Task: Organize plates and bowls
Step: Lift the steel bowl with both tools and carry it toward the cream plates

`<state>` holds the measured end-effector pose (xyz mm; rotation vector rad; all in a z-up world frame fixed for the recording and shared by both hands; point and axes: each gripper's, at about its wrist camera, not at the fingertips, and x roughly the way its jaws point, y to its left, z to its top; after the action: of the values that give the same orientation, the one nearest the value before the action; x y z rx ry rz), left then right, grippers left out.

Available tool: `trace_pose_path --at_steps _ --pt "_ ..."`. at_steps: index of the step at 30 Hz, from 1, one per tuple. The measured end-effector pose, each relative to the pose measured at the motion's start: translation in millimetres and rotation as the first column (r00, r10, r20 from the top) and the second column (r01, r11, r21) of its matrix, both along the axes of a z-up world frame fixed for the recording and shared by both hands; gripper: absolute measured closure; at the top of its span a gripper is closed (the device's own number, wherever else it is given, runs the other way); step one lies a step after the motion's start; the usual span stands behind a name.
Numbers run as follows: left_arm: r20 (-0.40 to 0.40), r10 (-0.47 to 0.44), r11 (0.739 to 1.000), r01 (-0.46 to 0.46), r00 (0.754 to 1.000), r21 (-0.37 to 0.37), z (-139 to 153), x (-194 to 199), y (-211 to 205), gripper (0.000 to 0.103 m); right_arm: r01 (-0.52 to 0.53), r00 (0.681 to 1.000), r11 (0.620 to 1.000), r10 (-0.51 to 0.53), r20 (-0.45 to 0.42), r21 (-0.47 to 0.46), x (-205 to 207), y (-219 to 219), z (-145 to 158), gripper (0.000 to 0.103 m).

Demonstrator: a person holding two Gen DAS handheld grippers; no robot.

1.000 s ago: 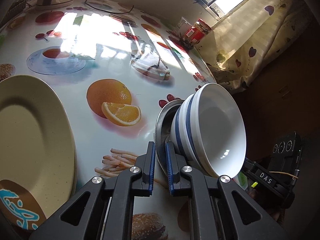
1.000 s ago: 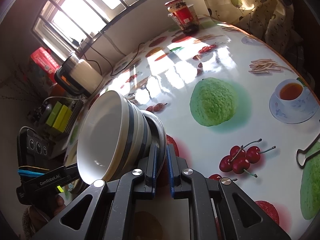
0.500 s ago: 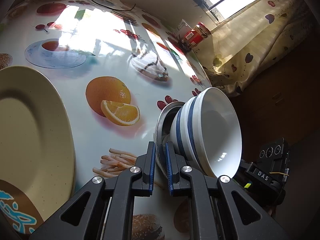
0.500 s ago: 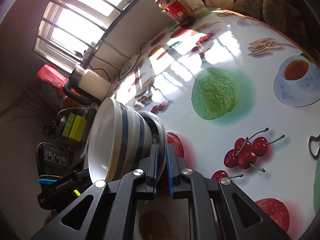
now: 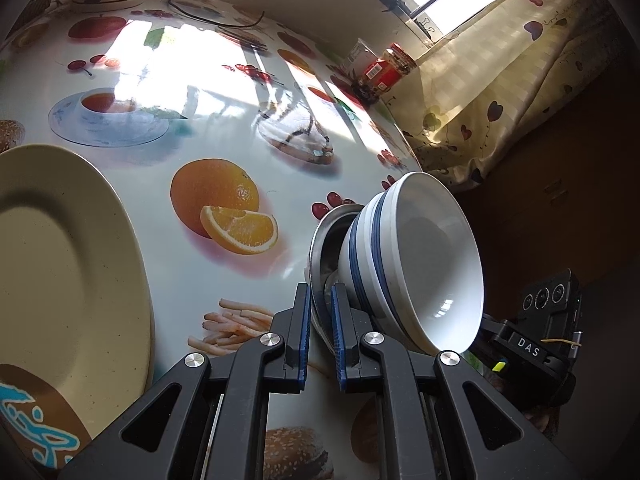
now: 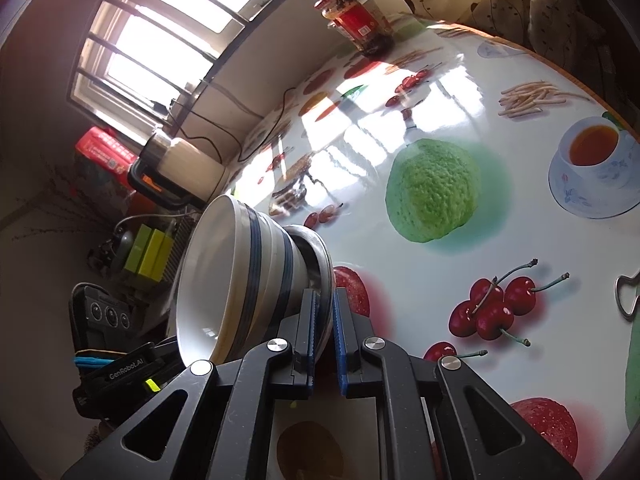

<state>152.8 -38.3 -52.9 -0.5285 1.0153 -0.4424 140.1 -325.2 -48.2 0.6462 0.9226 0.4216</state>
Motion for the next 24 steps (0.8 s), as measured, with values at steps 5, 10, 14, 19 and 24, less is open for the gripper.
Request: trace_pose_path --at_steps 5,10,14,19,24 --pt "0.003 0.005 1.000 -0.005 1.000 0.003 0.4 -0.4 1.1 0.093 -0.006 1.000 1.000 0.006 0.005 -0.001 0.2 2.1 0.8 0.094" --pt "0.006 0.010 1.000 -0.010 1.000 0.006 0.8 -2.3 1.9 0.093 -0.010 1.000 1.000 0.010 0.016 0.011 -0.5 1.4 -0.4 0.094" --pt "0.010 0.011 1.000 -0.011 1.000 0.009 1.5 -2.7 2.4 0.093 -0.019 1.000 1.000 0.019 0.021 -0.007 -0.7 4.0 0.2 0.094" --pt "0.013 0.013 1.000 -0.013 1.000 0.020 0.5 -2.5 1.9 0.093 -0.023 1.000 1.000 0.023 0.019 -0.010 0.4 4.8 -2.1 0.094" --pt "0.017 0.012 1.000 -0.013 1.000 0.027 0.3 -1.5 1.6 0.093 -0.019 0.999 1.000 0.019 0.025 -0.010 6.1 4.2 -2.8 0.093"
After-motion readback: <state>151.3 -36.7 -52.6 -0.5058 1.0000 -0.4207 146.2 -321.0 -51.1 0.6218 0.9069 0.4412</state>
